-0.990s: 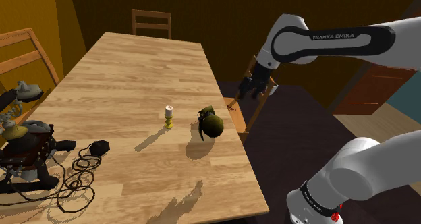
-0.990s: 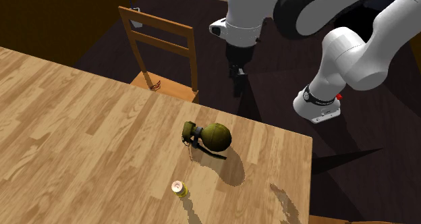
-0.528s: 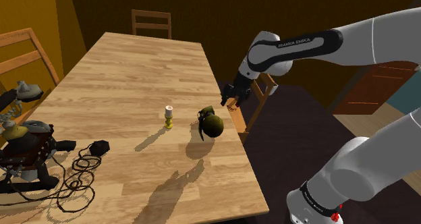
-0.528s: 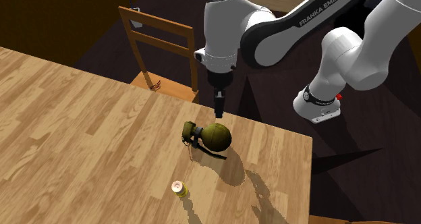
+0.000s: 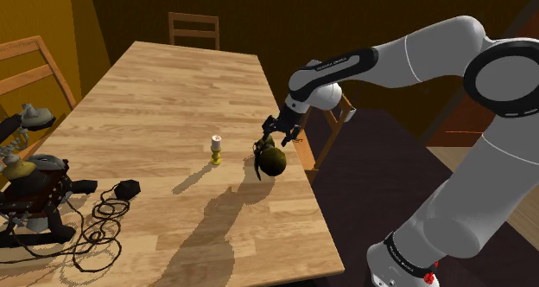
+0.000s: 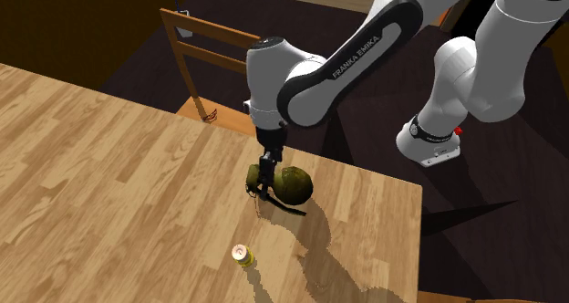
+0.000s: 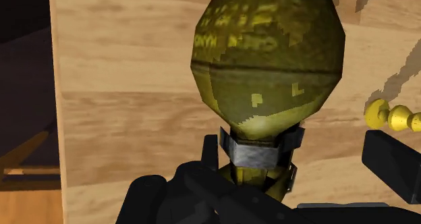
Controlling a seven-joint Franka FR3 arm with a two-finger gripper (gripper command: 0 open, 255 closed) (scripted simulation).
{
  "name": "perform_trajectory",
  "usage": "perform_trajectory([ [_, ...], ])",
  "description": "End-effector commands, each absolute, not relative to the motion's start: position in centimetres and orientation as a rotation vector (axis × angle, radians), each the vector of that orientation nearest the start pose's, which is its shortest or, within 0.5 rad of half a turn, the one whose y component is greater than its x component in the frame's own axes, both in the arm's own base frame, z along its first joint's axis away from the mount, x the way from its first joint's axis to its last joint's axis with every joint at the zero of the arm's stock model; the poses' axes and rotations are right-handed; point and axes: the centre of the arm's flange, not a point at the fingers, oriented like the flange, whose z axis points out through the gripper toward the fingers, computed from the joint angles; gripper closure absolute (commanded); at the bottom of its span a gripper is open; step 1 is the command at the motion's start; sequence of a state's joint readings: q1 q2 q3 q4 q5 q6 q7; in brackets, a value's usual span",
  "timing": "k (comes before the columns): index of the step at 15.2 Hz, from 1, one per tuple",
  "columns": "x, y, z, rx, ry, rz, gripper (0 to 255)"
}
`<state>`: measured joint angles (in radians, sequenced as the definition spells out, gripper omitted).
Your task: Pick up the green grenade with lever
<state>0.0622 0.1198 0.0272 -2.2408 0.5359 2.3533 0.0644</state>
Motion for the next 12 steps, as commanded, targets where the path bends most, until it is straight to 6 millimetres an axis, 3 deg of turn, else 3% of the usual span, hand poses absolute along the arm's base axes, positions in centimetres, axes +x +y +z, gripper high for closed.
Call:
perform_trajectory([
  [1,54.4,6.1,30.0,-2.696,0.525,0.06,0],
  [8,54.4,6.1,26.0,-2.696,0.525,0.06,0],
  [10,54.4,6.1,26.0,-2.696,0.525,0.06,0],
  [11,54.4,6.1,26.0,-2.696,0.525,0.06,255],
  [12,54.5,6.2,26.0,-2.696,0.525,0.06,255],
])
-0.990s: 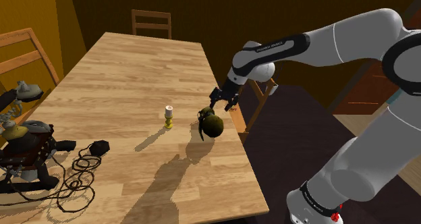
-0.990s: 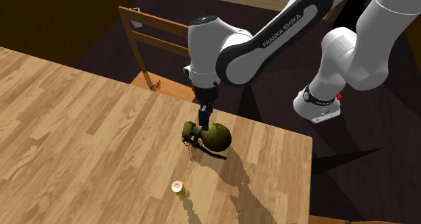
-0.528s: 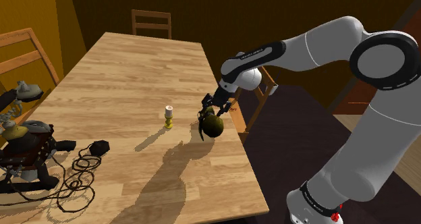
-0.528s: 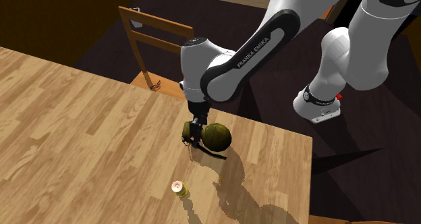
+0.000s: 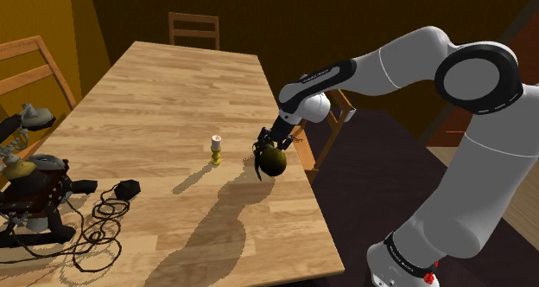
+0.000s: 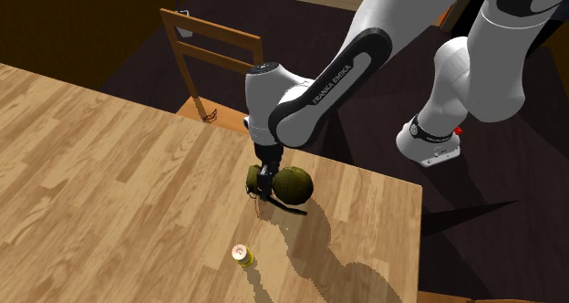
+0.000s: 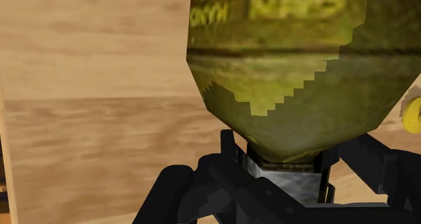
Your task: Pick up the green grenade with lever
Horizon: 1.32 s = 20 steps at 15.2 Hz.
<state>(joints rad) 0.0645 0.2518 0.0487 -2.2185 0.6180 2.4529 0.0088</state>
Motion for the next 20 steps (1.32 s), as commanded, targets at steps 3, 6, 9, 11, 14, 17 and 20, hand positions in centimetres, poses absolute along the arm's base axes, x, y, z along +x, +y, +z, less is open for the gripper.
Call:
perform_trajectory([
  [3,54.4,6.2,26.0,-2.696,0.525,0.06,255],
  [6,54.4,6.2,26.0,-2.696,0.525,0.06,255],
  [9,54.4,6.1,26.5,-2.696,0.525,0.06,255],
  [11,54.4,6.1,27.6,-2.696,0.525,0.06,255],
  [14,54.4,6.1,29.2,-2.696,0.525,0.06,255],
  [17,54.4,6.1,30.8,-2.696,0.525,0.06,255],
  [20,54.4,6.1,32.3,-2.696,0.525,0.06,255],
])
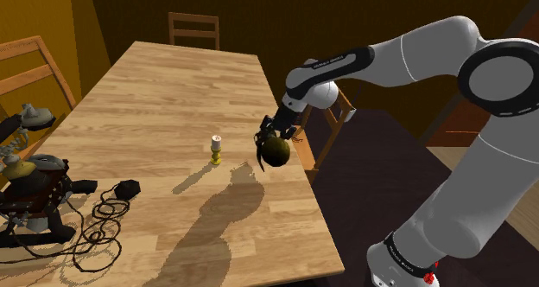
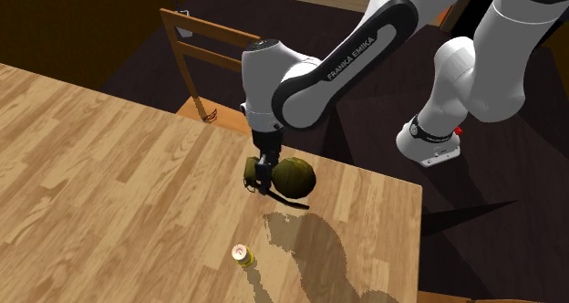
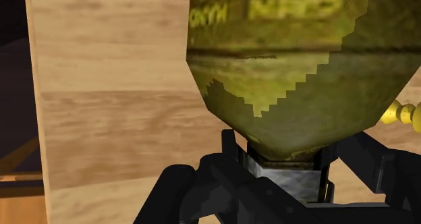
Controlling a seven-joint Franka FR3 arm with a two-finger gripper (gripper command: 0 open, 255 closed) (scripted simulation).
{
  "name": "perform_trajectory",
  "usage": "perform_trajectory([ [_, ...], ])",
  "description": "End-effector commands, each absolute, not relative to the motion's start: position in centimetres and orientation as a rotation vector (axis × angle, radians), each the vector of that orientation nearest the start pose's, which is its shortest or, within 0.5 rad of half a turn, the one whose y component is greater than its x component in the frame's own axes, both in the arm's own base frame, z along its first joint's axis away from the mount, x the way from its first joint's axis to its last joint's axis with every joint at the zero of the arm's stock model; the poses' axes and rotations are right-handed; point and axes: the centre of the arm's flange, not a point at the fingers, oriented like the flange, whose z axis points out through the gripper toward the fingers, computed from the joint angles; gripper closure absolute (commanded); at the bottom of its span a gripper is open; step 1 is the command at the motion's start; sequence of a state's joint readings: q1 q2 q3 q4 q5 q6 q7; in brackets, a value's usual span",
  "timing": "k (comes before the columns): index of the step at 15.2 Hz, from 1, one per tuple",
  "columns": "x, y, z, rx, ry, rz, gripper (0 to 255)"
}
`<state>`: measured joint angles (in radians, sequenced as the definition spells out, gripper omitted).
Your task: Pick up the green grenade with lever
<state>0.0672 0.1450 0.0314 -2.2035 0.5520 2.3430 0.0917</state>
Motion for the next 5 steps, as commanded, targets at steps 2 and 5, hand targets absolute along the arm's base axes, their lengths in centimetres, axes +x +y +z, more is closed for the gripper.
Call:
perform_trajectory([
  [2,54.4,6.1,33.4,-2.696,0.525,0.06,255],
  [5,54.4,6.1,34.0,-2.696,0.525,0.06,255],
])
